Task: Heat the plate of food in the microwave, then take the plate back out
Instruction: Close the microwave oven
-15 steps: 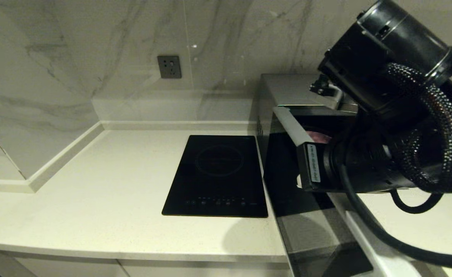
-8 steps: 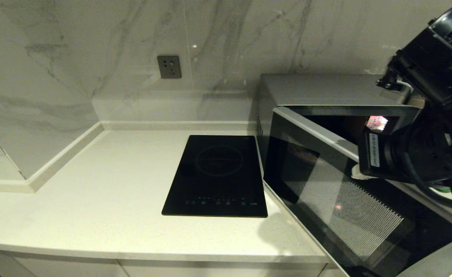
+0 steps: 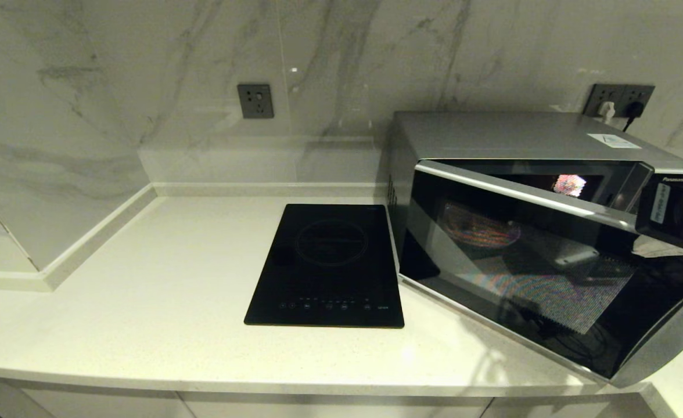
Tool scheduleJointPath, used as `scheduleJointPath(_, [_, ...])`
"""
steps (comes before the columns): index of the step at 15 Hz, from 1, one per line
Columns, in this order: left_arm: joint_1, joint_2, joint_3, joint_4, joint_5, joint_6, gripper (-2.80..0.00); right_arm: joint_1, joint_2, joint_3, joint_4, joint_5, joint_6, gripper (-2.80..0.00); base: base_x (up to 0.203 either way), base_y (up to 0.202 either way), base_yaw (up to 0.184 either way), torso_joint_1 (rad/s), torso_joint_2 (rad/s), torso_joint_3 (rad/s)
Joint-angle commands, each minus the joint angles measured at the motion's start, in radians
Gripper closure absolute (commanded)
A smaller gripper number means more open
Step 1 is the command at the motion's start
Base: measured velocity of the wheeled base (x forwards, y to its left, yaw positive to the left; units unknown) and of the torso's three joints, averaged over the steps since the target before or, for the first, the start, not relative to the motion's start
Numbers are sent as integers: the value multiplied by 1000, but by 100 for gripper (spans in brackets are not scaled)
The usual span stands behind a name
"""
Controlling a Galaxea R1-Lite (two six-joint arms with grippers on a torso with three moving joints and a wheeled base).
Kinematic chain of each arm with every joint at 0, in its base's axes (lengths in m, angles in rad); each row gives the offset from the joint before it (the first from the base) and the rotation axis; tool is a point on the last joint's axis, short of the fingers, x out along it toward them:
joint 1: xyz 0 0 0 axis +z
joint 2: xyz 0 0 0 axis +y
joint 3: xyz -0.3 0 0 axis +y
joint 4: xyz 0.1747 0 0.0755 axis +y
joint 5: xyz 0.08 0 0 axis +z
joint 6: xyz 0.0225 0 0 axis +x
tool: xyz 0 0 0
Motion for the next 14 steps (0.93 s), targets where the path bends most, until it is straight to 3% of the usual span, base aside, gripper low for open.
scheduleJointPath(1, [0,0,0,0,0,-1,0,-117,14,18,-45,27,-50,0,0,0,0,0,0,0])
scheduleJointPath(6, [0,0,0,0,0,-1,0,-285,129,3,-185,62,-105,0,0,0,0,0,0,0])
scheduleJointPath(14, [0,0,0,0,0,-1,0,-418,257,-45,-377,96,-110,0,0,0,0,0,0,0])
